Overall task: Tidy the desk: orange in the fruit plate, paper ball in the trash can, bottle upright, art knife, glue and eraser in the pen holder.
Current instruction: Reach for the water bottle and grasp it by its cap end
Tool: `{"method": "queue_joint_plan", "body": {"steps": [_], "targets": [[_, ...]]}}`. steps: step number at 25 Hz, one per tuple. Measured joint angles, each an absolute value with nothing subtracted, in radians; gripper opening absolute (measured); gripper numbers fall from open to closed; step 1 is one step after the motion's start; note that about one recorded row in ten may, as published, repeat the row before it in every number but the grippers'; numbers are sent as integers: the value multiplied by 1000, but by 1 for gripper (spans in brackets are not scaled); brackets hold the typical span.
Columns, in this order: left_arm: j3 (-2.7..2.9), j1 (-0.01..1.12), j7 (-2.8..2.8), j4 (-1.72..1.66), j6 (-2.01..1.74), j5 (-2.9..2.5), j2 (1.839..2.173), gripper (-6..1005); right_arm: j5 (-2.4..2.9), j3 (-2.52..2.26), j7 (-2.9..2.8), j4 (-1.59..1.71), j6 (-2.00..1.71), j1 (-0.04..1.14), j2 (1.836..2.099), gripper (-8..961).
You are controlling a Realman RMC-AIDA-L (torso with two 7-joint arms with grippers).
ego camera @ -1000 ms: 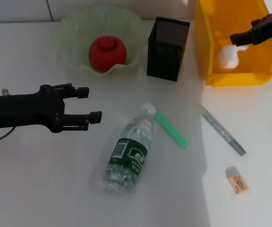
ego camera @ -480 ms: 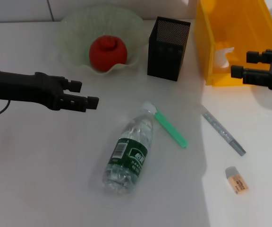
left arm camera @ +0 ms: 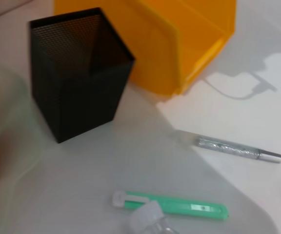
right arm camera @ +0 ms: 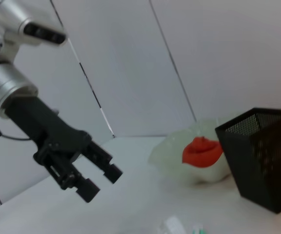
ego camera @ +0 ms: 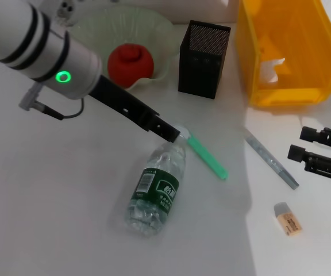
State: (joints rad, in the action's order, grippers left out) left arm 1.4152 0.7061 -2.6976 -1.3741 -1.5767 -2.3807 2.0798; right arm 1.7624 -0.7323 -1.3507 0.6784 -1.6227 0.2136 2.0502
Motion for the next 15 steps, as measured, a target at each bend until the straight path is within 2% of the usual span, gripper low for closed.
{"method": "queue_joint_plan", "body": {"steps": [8,15], "targets": [[1554,757,-2822,-1293,-1409,-2404,2080,795,1818,-734,-1327,651,-1619,214,2070,684],[1568,785,-2855,-1134,-1303,-2403,2080,779,1818,-733,-1331,648,-1622,215,2072,683]]}}
